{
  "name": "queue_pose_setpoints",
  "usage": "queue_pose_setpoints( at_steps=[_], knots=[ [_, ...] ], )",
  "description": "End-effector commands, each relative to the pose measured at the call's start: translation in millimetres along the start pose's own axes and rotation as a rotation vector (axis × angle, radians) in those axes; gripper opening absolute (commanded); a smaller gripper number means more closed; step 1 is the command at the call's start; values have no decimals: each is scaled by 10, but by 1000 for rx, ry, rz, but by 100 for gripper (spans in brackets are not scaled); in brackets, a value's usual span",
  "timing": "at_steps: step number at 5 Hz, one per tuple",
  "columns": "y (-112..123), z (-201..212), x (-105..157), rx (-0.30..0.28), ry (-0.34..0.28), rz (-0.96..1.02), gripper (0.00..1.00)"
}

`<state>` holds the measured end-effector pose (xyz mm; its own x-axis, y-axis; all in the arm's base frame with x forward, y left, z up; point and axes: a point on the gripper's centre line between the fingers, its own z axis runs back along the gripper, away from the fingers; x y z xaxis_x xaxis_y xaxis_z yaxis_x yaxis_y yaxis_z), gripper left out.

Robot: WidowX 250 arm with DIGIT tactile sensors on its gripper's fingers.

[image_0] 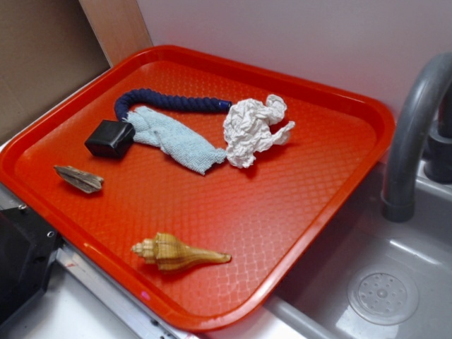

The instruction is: Grab the shell.

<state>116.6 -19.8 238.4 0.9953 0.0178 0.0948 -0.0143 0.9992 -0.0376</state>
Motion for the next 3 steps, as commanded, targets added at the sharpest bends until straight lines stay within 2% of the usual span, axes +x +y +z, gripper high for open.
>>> queue_pose_setpoints(
  at_steps=[1, 3],
  knots=[
    [0, 0, 0, 0, 0, 0, 100],
    [7, -28, 19, 2, -14, 7, 100]
  ],
)
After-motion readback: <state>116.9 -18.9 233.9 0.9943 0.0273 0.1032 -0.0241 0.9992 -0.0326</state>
